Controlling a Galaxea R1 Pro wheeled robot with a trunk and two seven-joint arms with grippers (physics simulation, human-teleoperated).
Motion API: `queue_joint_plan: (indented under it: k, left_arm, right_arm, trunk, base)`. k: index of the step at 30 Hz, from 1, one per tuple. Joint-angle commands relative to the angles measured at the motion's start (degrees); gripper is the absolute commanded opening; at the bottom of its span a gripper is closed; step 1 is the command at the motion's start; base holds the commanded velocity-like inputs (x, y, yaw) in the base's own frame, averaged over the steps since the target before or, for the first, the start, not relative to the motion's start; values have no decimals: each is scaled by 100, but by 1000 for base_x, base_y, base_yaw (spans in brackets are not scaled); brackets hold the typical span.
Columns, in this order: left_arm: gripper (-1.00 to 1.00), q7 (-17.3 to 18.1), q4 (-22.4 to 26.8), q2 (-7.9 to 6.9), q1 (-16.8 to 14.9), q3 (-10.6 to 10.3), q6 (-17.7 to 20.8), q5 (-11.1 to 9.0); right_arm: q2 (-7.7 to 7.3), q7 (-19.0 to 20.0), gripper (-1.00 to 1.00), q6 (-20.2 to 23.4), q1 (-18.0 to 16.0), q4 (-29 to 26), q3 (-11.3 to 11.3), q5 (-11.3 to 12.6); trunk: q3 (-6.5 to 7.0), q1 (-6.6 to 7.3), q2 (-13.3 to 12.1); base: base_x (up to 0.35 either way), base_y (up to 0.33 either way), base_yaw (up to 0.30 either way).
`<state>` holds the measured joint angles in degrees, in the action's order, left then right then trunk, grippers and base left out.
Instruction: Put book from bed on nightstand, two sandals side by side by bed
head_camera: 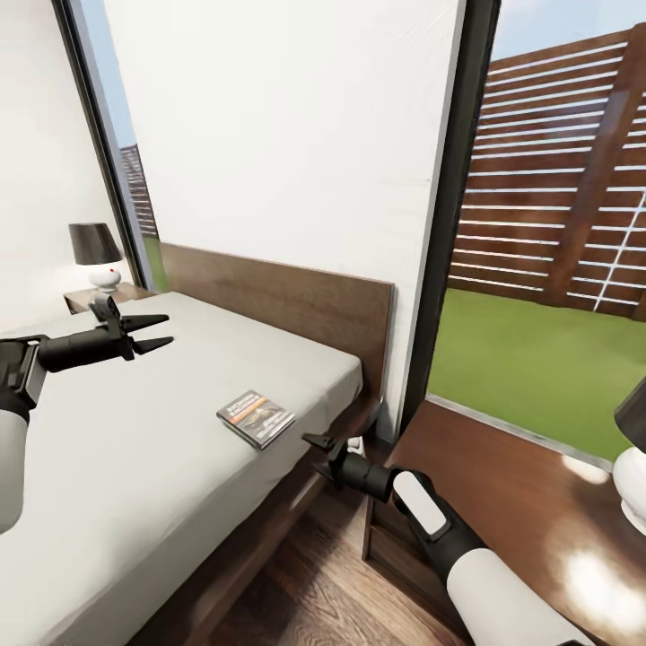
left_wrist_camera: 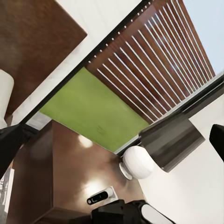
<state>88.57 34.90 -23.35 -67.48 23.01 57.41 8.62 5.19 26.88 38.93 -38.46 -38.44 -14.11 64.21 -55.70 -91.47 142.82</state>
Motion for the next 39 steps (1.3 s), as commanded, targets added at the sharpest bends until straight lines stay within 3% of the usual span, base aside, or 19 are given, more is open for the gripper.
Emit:
queue_joint_plan:
  k: [1, 9, 20, 39]
  left_arm:
    - [100, 46, 3, 2, -4, 22, 60, 60]
    - [100, 46, 0, -2, -2, 27, 55, 66]
    - [100, 46, 5, -4, -2, 35, 46, 84]
    - [100, 50, -24, -4, -2, 38, 60, 71]
  right_arm:
    - [-1, 4, 100, 15, -4, -26, -1, 10]
    - [0, -33, 100, 4, -7, -164, 29, 10]
    - [7, -116, 100, 1, -12, -196, 281, 13]
    - [16, -300, 100, 0, -22, -198, 330, 46]
  trunk:
    - [-6, 1, 2]
    - [-6, 1, 2]
    - [-6, 1, 2]
    - [-6, 1, 2]
  base:
    - [0, 0, 5]
    - [0, 0, 2]
    - [0, 0, 0]
    - [0, 0, 0]
